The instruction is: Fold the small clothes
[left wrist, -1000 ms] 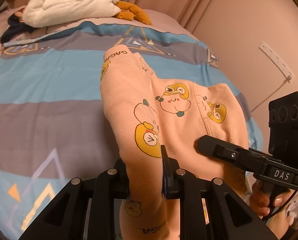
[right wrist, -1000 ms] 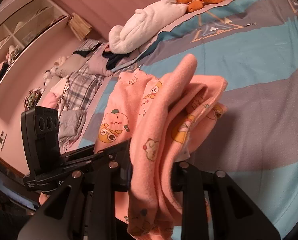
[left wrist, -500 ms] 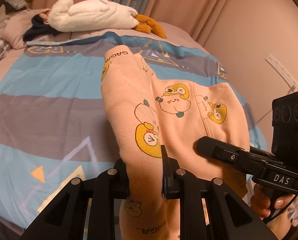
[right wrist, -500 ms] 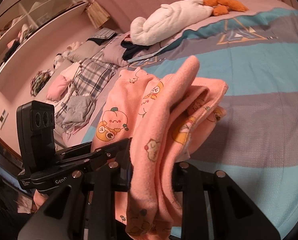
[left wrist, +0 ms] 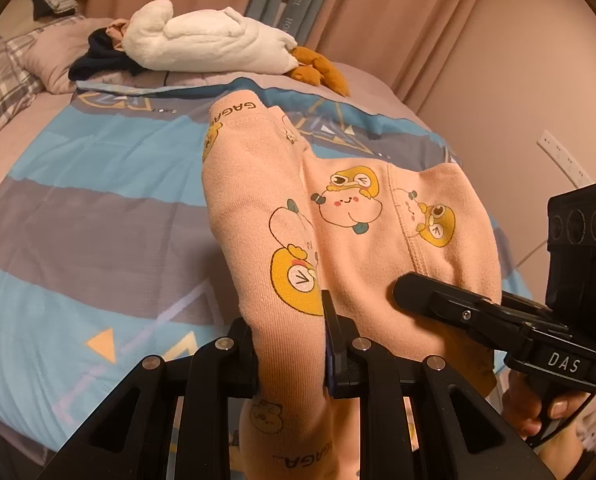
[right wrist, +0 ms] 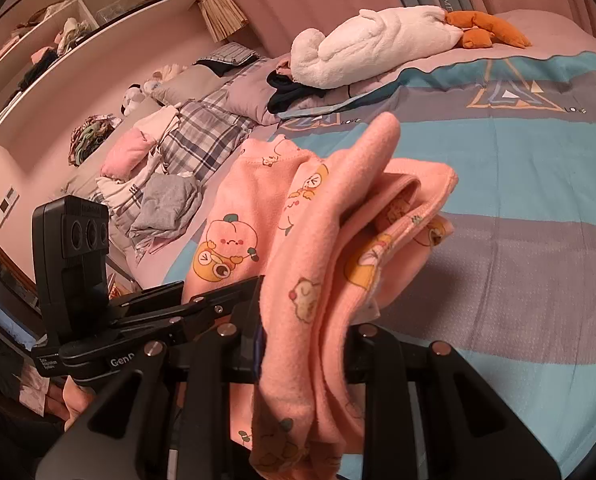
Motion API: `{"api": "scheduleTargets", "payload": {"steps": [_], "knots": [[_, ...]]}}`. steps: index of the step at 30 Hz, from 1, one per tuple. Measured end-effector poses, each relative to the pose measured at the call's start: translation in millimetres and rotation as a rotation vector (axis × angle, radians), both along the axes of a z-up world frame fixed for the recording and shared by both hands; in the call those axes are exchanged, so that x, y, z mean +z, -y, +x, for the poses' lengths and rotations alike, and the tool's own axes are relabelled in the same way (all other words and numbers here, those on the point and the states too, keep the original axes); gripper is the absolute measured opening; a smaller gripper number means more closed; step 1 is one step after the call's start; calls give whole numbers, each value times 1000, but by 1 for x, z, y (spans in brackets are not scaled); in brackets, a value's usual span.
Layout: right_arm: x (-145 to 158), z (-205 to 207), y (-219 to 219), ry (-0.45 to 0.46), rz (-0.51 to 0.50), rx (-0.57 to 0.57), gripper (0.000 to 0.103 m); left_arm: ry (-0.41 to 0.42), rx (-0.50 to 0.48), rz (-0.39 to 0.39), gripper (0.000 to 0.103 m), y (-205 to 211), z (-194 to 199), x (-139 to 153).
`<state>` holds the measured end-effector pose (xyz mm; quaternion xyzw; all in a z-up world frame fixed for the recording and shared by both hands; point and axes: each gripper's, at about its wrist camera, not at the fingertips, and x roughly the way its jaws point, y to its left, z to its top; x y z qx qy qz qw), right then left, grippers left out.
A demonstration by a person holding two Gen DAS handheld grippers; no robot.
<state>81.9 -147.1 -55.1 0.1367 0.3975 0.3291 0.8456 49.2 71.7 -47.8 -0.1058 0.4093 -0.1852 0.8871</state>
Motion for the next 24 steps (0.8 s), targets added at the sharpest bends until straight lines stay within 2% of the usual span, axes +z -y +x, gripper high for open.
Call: {"api": "scheduleTargets", "payload": {"steps": [24], "knots": [[-3, 24, -22, 5, -39, 23, 25, -14, 36, -7, 20, -7, 6, -6]]}}
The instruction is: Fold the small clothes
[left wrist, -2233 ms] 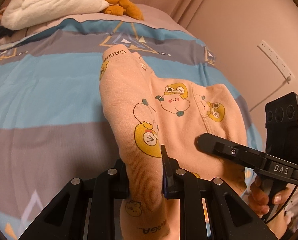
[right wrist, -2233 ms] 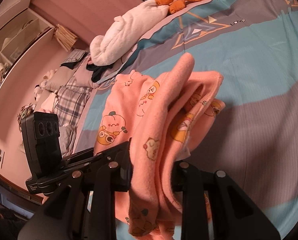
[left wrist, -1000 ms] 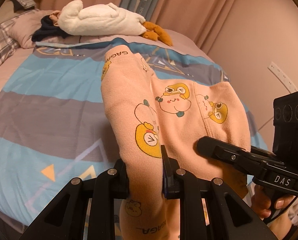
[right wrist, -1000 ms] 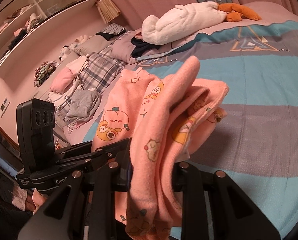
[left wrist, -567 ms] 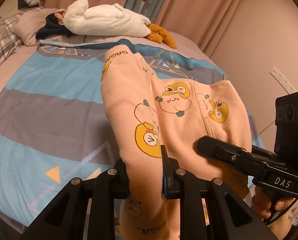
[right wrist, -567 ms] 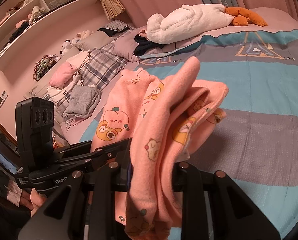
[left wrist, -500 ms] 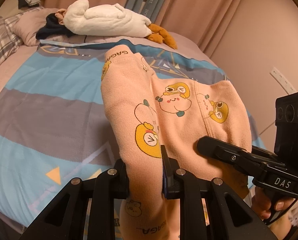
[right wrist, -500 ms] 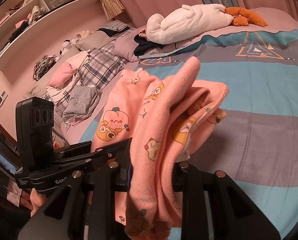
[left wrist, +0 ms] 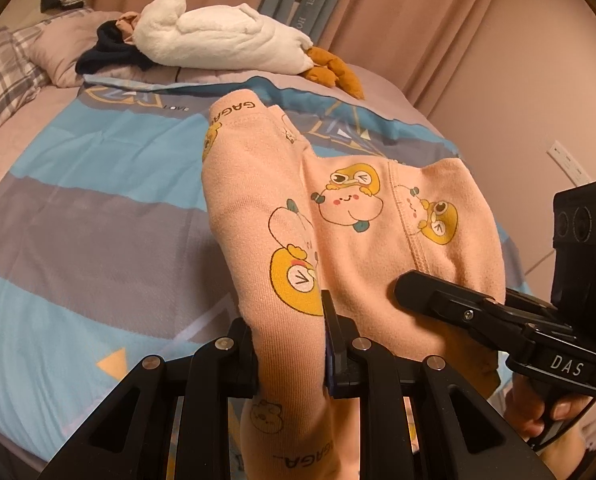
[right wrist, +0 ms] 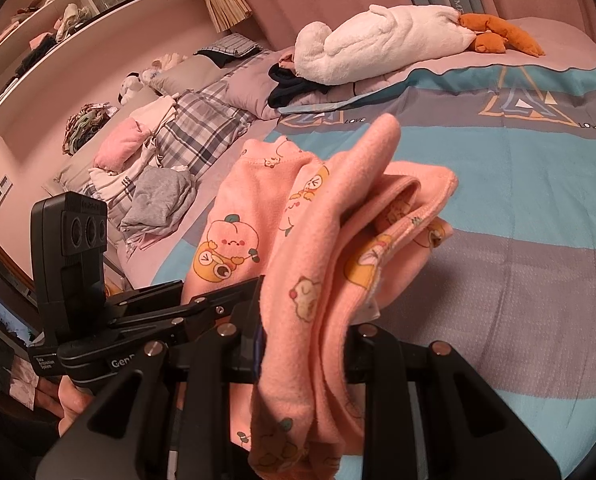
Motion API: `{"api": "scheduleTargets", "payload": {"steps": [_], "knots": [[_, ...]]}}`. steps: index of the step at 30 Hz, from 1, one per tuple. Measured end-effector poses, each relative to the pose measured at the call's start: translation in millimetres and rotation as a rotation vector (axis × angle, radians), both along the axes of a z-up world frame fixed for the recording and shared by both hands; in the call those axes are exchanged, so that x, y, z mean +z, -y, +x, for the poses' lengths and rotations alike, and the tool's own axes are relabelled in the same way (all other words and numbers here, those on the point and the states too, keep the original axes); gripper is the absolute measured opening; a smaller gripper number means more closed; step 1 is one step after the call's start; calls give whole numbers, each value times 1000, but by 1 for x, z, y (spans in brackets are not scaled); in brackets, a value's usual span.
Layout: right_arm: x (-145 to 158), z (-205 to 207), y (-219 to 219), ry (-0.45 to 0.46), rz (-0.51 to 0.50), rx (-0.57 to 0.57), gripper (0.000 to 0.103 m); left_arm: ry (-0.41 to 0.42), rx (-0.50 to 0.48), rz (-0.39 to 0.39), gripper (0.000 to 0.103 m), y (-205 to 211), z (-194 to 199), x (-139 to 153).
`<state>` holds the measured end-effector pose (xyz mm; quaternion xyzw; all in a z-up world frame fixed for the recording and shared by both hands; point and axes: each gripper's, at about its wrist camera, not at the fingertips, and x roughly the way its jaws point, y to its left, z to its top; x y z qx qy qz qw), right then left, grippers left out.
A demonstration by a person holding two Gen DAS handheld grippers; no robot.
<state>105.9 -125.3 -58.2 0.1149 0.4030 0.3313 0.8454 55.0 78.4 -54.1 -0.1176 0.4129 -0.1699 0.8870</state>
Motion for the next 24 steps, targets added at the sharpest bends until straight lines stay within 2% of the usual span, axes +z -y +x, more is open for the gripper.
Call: {"api": "scheduleTargets", "payload": {"steps": [24], "knots": [[-13, 42, -24, -18, -19, 29, 25, -22, 28, 15, 20, -18, 39, -12]]}}
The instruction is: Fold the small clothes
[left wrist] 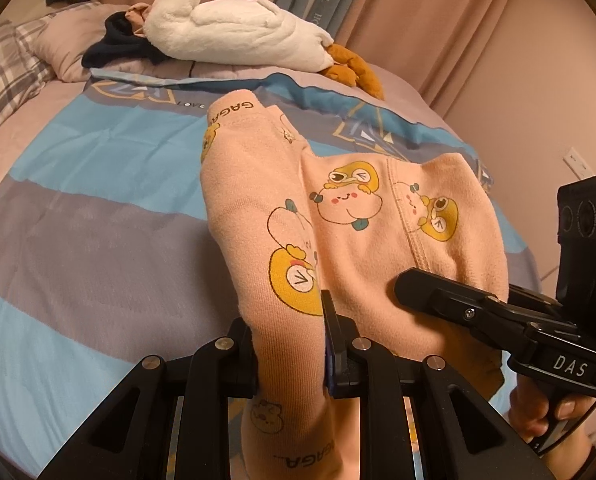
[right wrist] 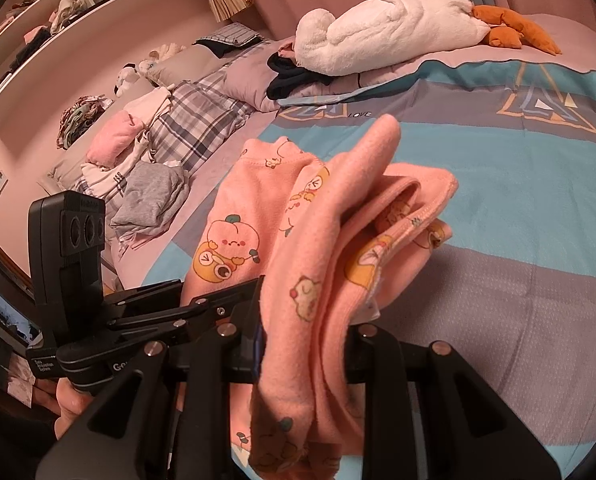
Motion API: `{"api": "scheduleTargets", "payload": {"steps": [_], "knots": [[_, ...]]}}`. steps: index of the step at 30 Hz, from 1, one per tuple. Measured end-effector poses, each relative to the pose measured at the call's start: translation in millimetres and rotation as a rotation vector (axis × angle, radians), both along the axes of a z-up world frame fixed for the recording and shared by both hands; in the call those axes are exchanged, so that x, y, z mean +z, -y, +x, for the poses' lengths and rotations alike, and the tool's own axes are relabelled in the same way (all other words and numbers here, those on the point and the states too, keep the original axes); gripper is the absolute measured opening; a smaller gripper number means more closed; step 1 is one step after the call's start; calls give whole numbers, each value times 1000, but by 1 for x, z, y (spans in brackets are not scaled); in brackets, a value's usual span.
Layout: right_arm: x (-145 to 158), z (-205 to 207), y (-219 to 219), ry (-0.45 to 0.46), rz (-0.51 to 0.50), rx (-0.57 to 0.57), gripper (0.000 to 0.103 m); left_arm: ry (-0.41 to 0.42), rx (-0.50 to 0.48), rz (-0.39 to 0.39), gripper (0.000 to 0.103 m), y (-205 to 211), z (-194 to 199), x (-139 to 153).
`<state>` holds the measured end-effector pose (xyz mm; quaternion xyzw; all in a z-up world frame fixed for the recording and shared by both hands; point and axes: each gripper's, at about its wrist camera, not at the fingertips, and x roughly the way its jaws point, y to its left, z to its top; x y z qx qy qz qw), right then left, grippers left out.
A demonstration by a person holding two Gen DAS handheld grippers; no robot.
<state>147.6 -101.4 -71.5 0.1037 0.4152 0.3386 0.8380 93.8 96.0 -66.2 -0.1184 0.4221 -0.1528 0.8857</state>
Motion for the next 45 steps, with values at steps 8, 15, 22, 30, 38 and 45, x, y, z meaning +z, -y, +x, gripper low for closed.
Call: {"api": "scheduleTargets", "payload": {"steps": [8, 15, 22, 30, 38, 45], "knots": [[-5, 10, -9, -8, -13, 1, 25, -18, 2, 11, 20, -6, 15, -6], [-9, 19, -15, -14, -17, 3, 25, -24, 4, 17, 20, -8, 24, -11], [-16, 32, -18, -24, -20, 4, 25, -33, 10, 22, 20, -10, 39, -16], [-16, 52, -22, -10, -23, -5, 25, -16, 8, 35, 20, -10, 60, -16], [-20, 73, -27, -7, -16, -14, 25, -12, 16, 43, 20, -16, 81, -19], [-26, 85, -30, -14, -18, -22, 25, -22, 14, 44, 20, -16, 92, -26]]}}
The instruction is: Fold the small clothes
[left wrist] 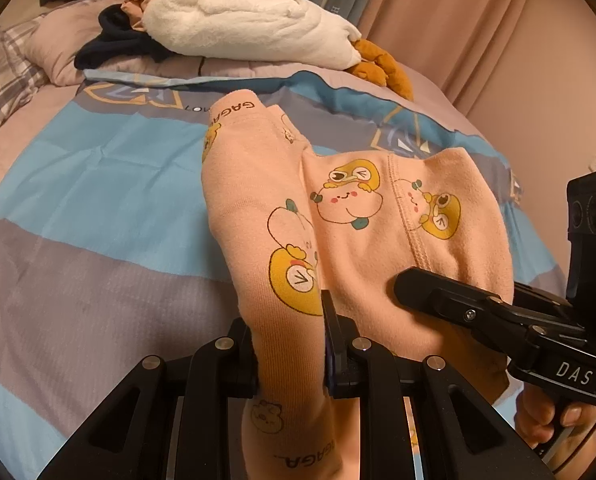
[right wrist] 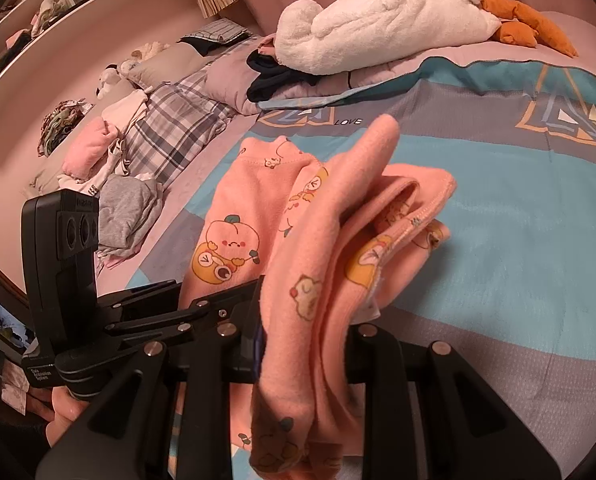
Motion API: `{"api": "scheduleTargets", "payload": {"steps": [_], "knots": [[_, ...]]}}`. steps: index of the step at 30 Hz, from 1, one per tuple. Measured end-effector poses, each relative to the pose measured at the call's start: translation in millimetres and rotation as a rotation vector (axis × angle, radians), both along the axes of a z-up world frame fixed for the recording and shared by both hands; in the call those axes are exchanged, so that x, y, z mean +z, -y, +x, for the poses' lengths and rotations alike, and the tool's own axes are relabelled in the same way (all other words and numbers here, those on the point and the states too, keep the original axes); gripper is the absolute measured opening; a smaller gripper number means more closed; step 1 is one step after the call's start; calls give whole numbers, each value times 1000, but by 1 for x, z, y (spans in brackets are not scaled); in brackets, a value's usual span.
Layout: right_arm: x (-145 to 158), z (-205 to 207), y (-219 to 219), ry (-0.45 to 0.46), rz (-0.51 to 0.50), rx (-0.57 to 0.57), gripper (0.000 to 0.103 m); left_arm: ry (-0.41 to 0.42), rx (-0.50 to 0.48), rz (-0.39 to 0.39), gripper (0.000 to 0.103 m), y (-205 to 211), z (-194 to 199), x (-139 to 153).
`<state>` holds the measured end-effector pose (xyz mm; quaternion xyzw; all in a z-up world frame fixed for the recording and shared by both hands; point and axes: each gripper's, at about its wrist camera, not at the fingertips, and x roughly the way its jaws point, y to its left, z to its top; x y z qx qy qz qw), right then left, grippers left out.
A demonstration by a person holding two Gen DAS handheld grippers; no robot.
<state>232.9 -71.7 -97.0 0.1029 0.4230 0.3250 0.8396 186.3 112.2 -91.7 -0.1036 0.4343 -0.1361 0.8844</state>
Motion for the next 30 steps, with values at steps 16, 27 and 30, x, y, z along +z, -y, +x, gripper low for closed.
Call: {"api": "scheduleTargets", "payload": {"steps": [16, 27, 30], "knots": [[-11, 17, -5, -23, -9, -11, 25, -20, 0, 21, 20, 2, 20, -9], [-16, 32, -6, -34, -12, -22, 25, -30, 7, 23, 20, 1, 29, -14], [-17, 34, -7, -30, -14, -25, 25, -31, 8, 27, 20, 0, 33, -16]]}}
